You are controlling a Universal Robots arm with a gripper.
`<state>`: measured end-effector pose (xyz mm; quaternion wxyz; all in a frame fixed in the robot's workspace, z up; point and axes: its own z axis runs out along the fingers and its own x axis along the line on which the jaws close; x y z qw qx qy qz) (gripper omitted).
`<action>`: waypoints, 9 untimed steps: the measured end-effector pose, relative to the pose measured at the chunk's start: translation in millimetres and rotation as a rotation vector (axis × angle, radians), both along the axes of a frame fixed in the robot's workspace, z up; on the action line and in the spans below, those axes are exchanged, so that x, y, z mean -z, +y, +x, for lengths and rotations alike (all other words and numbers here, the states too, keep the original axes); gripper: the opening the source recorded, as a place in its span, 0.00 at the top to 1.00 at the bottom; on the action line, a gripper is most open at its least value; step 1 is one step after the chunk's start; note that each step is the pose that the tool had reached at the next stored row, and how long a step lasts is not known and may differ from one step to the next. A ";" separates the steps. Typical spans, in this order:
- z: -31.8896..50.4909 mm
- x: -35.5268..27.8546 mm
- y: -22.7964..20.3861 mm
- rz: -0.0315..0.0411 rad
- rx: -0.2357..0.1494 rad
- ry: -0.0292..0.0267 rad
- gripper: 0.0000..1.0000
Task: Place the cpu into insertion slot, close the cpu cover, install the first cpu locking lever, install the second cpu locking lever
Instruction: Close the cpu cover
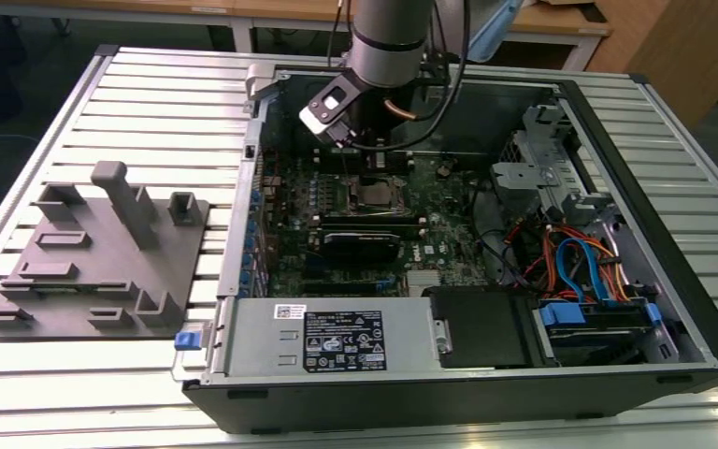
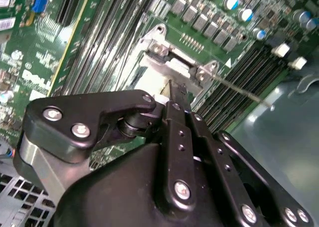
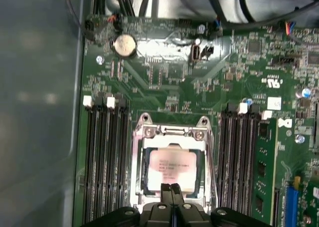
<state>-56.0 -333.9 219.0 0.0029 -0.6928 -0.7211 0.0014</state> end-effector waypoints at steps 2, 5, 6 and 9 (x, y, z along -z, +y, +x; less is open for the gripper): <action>-3.4 2.2 0.0 -0.0002 0.000 0.0001 0.90; -5.7 7.3 0.0 0.0000 0.000 0.0001 0.90; -6.0 9.1 0.0 -0.0001 0.000 0.0001 0.90; -6.4 14.7 0.0 0.0000 0.000 0.0000 0.90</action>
